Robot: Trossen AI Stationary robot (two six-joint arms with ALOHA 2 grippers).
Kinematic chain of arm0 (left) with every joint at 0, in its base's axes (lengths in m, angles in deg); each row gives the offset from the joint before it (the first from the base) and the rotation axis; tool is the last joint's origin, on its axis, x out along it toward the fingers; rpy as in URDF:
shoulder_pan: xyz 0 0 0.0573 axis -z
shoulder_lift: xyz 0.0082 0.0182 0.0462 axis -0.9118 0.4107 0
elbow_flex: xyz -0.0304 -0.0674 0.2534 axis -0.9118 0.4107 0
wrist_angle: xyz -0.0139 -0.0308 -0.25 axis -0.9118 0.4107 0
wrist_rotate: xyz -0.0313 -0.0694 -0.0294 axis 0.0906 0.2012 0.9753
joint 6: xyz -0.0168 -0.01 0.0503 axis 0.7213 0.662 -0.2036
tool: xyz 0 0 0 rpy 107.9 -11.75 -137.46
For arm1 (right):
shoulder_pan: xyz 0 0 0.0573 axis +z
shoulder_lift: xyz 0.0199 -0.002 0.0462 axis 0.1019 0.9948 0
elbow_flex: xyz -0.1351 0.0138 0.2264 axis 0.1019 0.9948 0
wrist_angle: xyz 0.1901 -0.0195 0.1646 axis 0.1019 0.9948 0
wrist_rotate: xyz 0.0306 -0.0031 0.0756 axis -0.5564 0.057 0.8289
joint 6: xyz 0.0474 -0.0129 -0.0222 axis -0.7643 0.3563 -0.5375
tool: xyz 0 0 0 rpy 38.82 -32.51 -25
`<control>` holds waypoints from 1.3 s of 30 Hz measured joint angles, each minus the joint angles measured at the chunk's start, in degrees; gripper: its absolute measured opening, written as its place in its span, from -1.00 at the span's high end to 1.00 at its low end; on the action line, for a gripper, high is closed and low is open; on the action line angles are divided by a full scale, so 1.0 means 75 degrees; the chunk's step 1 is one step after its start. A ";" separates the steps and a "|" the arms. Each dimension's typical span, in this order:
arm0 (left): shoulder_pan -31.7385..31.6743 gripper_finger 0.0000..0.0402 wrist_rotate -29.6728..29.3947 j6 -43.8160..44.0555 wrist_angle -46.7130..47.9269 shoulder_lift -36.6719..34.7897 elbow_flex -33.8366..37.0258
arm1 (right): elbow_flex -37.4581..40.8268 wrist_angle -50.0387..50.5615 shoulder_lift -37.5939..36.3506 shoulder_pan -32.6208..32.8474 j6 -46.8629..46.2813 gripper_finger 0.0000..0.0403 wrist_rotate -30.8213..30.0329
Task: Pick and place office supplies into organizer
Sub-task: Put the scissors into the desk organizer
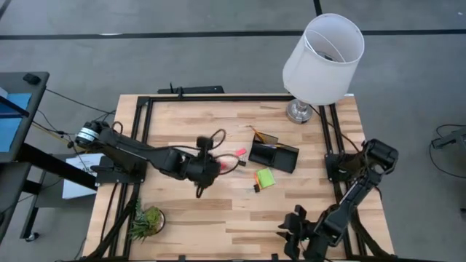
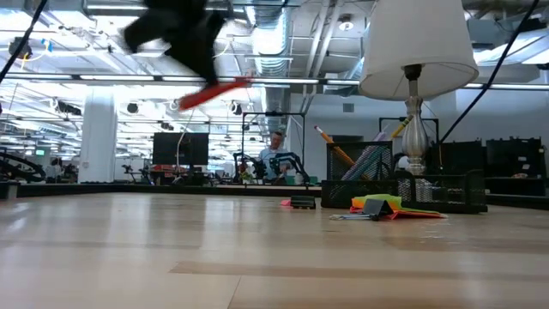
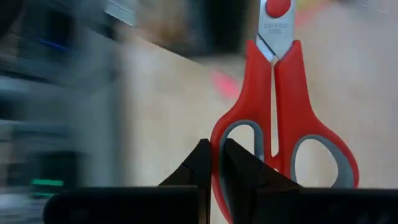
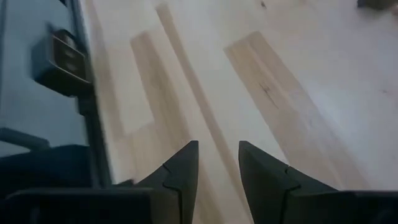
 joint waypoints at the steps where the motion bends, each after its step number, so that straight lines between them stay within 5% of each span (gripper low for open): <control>1: -0.0003 0.96 -0.0618 -0.0487 -0.0216 -0.0011 -0.0199 | 0.0000 -0.0026 0.0055 -0.0072 0.0091 0.46 0.0114; 4: -0.0058 0.96 -0.2199 -0.2161 -0.1153 -0.0020 -0.0544 | 0.0000 -0.0236 0.0205 -0.0324 0.0403 0.46 0.0306; 10: -0.0414 0.96 -0.3973 -0.6164 -0.3794 0.0091 -0.0637 | 0.0003 -0.0720 0.0484 -0.0740 0.1019 0.46 0.1173; 18: -0.1037 0.96 -0.4491 -1.0691 -0.5235 0.1492 -0.0631 | 0.0000 -0.1248 0.0699 -0.0848 0.1594 0.46 0.1426; 28: -0.1474 0.96 -0.3951 -1.2608 -0.7769 0.2725 -0.0633 | 0.0000 -0.1289 0.0699 -0.0775 0.1602 0.46 0.1425; 39: -0.1919 0.96 -0.3383 -1.3370 -0.7499 0.2725 -0.0635 | 0.0000 -0.1323 0.0699 -0.0766 0.1602 0.46 0.1426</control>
